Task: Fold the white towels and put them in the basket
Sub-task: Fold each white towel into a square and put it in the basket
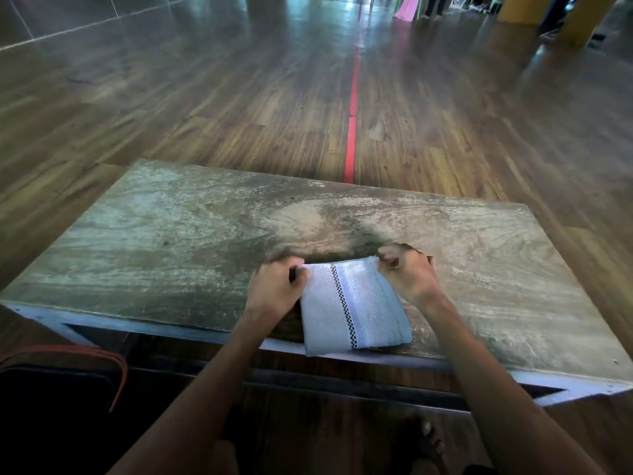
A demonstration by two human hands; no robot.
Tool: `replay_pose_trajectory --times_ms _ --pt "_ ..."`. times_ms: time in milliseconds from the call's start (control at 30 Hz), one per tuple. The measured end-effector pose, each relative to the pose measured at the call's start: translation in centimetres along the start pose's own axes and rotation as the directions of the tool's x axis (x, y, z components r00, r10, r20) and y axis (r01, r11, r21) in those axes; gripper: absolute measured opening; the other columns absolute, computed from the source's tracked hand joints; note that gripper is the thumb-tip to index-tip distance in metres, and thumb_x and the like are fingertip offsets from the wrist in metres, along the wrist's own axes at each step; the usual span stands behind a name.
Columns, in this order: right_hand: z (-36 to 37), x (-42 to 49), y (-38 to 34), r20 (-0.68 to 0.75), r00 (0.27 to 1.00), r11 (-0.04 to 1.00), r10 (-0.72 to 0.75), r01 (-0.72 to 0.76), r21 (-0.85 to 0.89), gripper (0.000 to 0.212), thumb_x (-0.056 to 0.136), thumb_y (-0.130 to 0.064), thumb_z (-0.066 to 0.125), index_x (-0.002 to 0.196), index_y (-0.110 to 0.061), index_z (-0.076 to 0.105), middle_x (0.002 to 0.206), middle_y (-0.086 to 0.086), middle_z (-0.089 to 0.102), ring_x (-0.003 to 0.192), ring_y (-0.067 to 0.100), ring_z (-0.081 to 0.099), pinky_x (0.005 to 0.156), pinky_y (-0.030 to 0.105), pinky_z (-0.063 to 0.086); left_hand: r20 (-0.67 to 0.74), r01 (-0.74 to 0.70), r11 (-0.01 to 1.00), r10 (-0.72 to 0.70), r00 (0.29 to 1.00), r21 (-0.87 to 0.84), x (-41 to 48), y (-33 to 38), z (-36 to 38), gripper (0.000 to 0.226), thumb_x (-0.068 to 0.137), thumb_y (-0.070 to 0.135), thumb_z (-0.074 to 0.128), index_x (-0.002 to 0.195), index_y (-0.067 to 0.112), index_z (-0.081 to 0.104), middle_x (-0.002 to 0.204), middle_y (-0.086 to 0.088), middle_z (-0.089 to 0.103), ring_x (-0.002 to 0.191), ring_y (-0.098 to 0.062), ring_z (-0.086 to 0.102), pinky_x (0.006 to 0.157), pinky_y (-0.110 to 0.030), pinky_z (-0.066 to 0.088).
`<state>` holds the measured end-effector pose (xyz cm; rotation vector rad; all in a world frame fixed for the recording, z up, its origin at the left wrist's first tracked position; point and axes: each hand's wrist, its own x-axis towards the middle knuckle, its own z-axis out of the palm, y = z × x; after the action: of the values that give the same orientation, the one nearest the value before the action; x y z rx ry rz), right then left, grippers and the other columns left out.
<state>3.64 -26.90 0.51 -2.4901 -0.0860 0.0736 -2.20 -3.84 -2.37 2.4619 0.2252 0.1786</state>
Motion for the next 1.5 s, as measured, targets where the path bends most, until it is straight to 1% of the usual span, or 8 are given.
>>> replay_pose_trajectory --times_ms 233,333,467,867,1100,1267,1400,1500 --pt "-0.4 0.7 0.0 0.047 0.997 0.995 -0.060 0.056 0.081 0.016 0.083 -0.017 0.071 0.080 -0.028 0.060 0.083 -0.017 0.060 0.089 0.008 0.059 0.080 0.021 0.044 -0.042 0.018 0.964 -0.030 0.999 -0.266 0.7 -0.7 0.4 0.011 0.084 0.024 0.069 0.093 0.021 0.075 0.091 0.010 0.073 0.085 0.001 0.065 0.082 -0.018 0.050" --pt "-0.9 0.7 0.0 0.101 0.986 0.978 -0.131 0.112 0.174 0.011 0.085 -0.016 0.069 0.083 -0.024 0.062 0.087 -0.017 0.061 0.088 0.000 0.057 0.081 0.018 0.042 -0.044 0.004 0.959 -0.017 0.999 -0.285 0.9 -0.8 0.6 0.009 0.085 0.023 0.069 0.092 0.021 0.074 0.090 0.012 0.072 0.084 0.002 0.064 0.075 -0.006 0.044" --pt "-0.7 1.0 1.1 0.183 0.971 0.943 -0.156 0.091 0.319 0.007 0.084 -0.017 0.070 0.088 -0.022 0.066 0.096 -0.007 0.070 0.097 0.007 0.064 0.094 0.032 0.048 -0.054 -0.020 0.946 0.003 0.999 -0.323 0.9 -1.1 0.8 0.010 0.085 0.022 0.069 0.092 0.018 0.075 0.090 0.011 0.073 0.086 0.002 0.064 0.077 -0.008 0.046" --pt "0.5 1.5 1.4 0.078 0.991 0.935 -0.105 0.072 0.346 0.009 0.087 -0.022 0.067 0.081 -0.028 0.063 0.091 -0.011 0.069 0.098 0.010 0.062 0.095 0.035 0.045 -0.080 -0.018 0.922 -0.014 0.997 -0.387 1.0 -1.7 1.3 0.007 0.088 0.019 0.065 0.087 0.018 0.072 0.082 0.010 0.072 0.075 0.003 0.064 0.066 -0.008 0.044" --pt "0.9 1.8 0.5 0.097 0.994 0.991 -0.056 0.043 0.126 0.012 0.086 -0.033 0.066 0.076 -0.035 0.060 0.084 -0.018 0.067 0.089 0.009 0.061 0.104 0.047 0.037 -0.082 0.021 0.959 -0.045 0.996 -0.281 1.2 -1.9 1.8 0.003 0.084 0.022 0.067 0.084 0.021 0.070 0.077 0.012 0.069 0.075 -0.008 0.064 0.074 -0.030 0.052" --pt "1.4 0.9 -2.9 0.043 0.976 0.842 -0.213 0.206 -0.499 0.018 0.095 -0.012 0.045 0.088 -0.026 0.055 0.082 -0.004 0.054 0.086 0.016 0.049 0.091 0.031 0.033 -0.059 0.031 0.951 -0.052 0.997 -0.308 1.5 -1.9 1.5 0.003 0.082 0.022 0.068 0.081 0.024 0.070 0.079 0.015 0.070 0.079 -0.004 0.064 0.079 -0.035 0.054" --pt "3.0 -0.8 -3.5 0.167 0.957 0.689 -0.236 0.287 -0.665 0.028 0.100 -0.029 0.037 0.118 -0.019 0.056 0.113 0.002 0.061 0.107 0.021 0.050 0.100 0.036 0.033 -0.059 0.031 0.950 -0.051 0.997 -0.311 1.4 -1.9 1.6 0.005 0.083 0.023 0.068 0.079 0.025 0.069 0.079 0.016 0.070 0.079 -0.003 0.065 0.080 -0.036 0.053" --pt "3.5 -2.6 -3.5 0.233 0.943 0.676 -0.239 0.334 -0.657 0.065 0.095 -0.059 0.014 0.149 -0.023 0.021 0.145 0.014 0.040 0.137 0.028 0.032 0.113 0.043 0.022 -0.080 0.018 0.953 -0.044 0.996 -0.304 1.4 -1.9 1.7 0.004 0.082 0.025 0.068 0.079 0.026 0.069 0.079 0.015 0.070 0.079 -0.003 0.065 0.080 -0.035 0.053"
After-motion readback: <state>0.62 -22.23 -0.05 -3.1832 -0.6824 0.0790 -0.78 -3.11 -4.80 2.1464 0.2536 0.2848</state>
